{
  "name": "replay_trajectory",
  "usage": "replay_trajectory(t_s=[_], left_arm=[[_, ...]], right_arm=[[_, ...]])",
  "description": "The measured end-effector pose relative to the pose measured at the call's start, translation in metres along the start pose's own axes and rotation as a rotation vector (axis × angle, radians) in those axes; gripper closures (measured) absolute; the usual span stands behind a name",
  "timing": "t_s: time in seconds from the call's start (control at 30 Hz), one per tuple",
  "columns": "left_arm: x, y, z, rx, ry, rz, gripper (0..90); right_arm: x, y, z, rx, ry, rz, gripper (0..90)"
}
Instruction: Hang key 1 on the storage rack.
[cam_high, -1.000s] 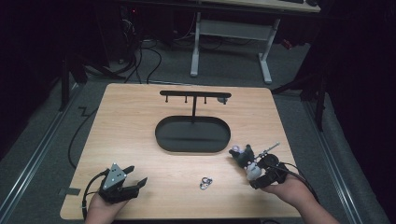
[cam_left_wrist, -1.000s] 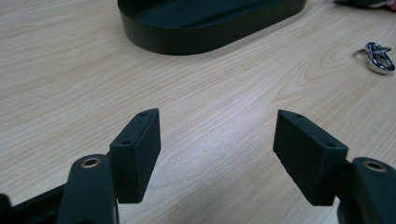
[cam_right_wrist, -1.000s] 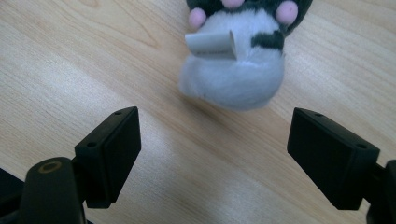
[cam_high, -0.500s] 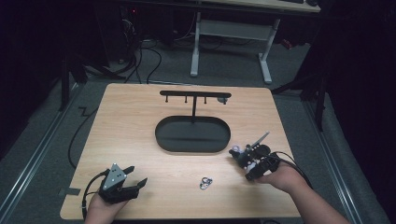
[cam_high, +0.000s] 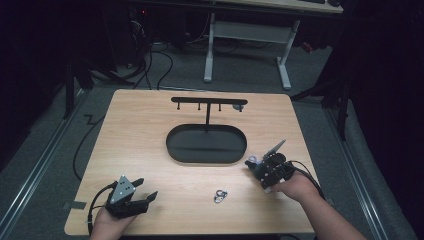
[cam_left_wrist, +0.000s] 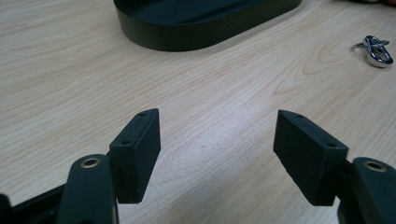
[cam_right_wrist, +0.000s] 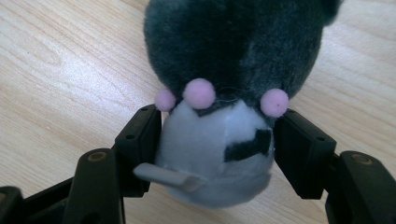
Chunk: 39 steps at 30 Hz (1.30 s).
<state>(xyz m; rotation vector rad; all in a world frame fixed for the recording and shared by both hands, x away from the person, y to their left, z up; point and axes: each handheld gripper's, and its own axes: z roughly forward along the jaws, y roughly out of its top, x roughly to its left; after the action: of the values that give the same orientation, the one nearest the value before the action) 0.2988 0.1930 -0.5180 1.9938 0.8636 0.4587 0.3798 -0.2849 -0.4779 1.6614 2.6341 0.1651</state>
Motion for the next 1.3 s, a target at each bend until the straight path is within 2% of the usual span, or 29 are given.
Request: replay_trajectory(t_s=[0.2, 0.27, 0.43, 0.73, 0.8, 1.3], left_arm=[[0.000, 0.000, 0.000, 0.000, 0.001, 0.000, 32.6], [0.000, 0.000, 0.000, -0.001, 0.001, 0.000, 32.6], [0.000, 0.000, 0.000, -0.004, 0.003, -0.001, 32.6], [0.000, 0.000, -0.001, -0.012, 0.005, -0.002, 32.6], [0.000, 0.000, -0.001, -0.015, 0.007, -0.001, 32.6], [0.000, 0.000, -0.002, -0.019, 0.009, -0.001, 32.7]], right_arm=[[0.000, -0.001, 0.001, -0.012, -0.003, 0.015, 47.7], [0.000, -0.001, 0.000, -0.008, -0.010, 0.005, 48.7], [0.001, -0.003, -0.015, -0.012, -0.018, -0.015, 49.6], [-0.001, -0.007, -0.041, -0.035, 0.009, -0.001, 49.7], [0.000, -0.008, -0.045, -0.036, 0.003, 0.004, 49.7], [0.000, -0.008, -0.055, -0.050, 0.027, -0.006, 49.7]])
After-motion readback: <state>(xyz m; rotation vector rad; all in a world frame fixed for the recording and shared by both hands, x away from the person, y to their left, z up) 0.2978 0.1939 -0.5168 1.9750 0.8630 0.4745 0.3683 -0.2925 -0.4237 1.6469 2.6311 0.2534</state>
